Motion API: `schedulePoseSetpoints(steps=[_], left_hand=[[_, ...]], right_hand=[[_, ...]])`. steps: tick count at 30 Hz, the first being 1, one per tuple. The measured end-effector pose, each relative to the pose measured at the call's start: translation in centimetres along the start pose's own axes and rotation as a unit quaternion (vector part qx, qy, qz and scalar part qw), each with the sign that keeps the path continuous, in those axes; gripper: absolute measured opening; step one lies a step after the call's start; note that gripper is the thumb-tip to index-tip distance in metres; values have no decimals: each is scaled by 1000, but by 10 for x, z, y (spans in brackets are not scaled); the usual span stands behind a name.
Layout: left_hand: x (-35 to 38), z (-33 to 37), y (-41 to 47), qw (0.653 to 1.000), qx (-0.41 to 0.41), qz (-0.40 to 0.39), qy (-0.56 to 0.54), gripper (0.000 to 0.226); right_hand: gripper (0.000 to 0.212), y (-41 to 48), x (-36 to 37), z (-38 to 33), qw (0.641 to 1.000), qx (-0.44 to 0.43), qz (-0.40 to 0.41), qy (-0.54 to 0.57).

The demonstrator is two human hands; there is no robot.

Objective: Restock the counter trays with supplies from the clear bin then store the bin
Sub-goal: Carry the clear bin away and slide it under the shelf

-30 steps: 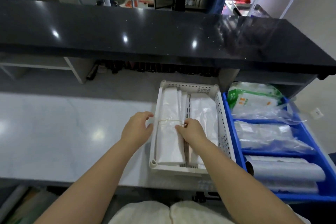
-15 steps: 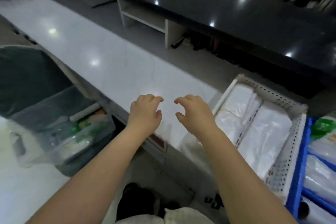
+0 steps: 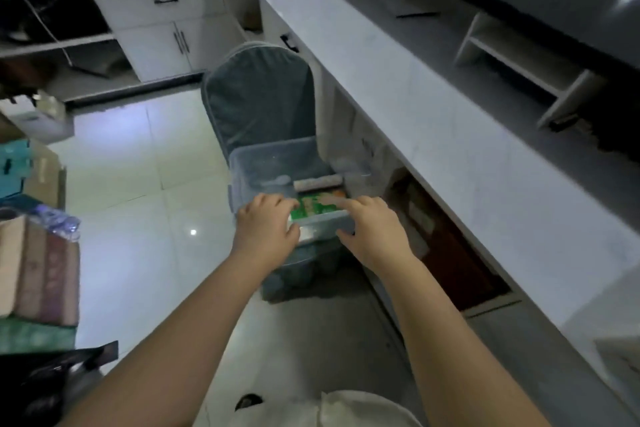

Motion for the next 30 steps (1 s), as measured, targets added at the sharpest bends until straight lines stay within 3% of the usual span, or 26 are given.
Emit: schedulePoseSetpoints(steps=[5,11,19,24,30], left_hand=[[-8,-114,-4,999,-26,-14,-17,35],[-1,-176,40,998,-17,-51,-39,37],[28,-177,173,994,71,-84,6,41],[58,-167,234,981,108,-158,35,44],[79,-150,303,960,173,-217,33,44]], right_hand=[[48,48,57,-91,999,-5,-29,12],[40,96,87,-135,999,11,-39,-1],[45,186,115,-85,994,90,-53,-21],[47,244,128,-41,985,149,-92,2],[47,293,118,-17,971,227,-64,26]])
Point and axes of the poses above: each hand's wrist, its own y-axis towards the middle knuckle, its own x-axis out of the palm, z = x × y, the point moved 8 cm from there along y, towards the middle knuckle
